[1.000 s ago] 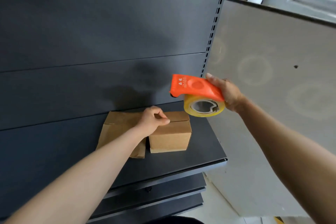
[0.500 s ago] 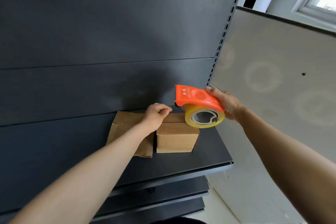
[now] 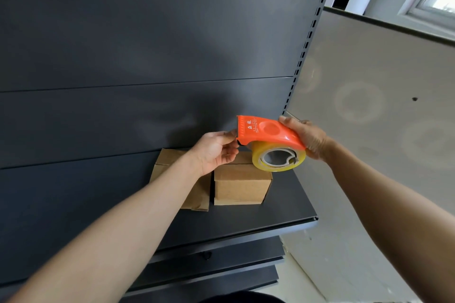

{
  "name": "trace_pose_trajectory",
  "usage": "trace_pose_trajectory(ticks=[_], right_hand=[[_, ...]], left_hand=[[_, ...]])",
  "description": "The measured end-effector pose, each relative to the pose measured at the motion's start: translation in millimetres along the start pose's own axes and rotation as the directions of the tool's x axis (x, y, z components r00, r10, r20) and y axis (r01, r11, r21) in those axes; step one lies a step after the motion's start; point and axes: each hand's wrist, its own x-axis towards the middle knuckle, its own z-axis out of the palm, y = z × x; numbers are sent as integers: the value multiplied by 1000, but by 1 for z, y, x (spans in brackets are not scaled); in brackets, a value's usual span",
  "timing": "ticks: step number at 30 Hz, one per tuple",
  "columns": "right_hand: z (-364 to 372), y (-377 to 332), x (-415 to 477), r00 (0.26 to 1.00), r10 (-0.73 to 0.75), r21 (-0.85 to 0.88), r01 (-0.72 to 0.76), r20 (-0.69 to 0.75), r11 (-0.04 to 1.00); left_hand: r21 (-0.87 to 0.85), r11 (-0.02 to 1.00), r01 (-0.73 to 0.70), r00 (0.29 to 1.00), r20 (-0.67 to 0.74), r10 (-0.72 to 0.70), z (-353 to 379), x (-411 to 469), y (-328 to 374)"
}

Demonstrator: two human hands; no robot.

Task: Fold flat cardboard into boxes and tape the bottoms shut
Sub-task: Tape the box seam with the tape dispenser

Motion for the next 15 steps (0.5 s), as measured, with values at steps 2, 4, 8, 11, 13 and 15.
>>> trace_pose_trajectory(ticks=[2, 4, 8, 11, 13, 15], right_hand=[[0, -1, 0, 1000, -3, -11, 3, -4, 1000], [1, -2, 0, 1000, -9, -16, 9, -3, 1000], [2, -6, 2, 1000, -28, -58, 28, 4, 998], [7, -12, 1, 999, -42, -109, 44, 19, 993], [11, -16, 0, 998, -51, -124, 54, 30, 991], [14, -20, -2, 997, -63, -181, 69, 39, 981]], left_hand=[[-3, 1000, -15, 1000, -1, 15, -1, 0, -2], [-6, 1000, -29, 999, -19, 28, -2, 1, -2], [54, 998, -32, 994, -104, 37, -4, 4, -9], [88, 995, -36, 985, -162, 50, -4, 3, -17], [97, 994, -48, 978, -198, 66, -5, 3, -19], [96, 994, -60, 973, -217, 79, -6, 3, -21]])
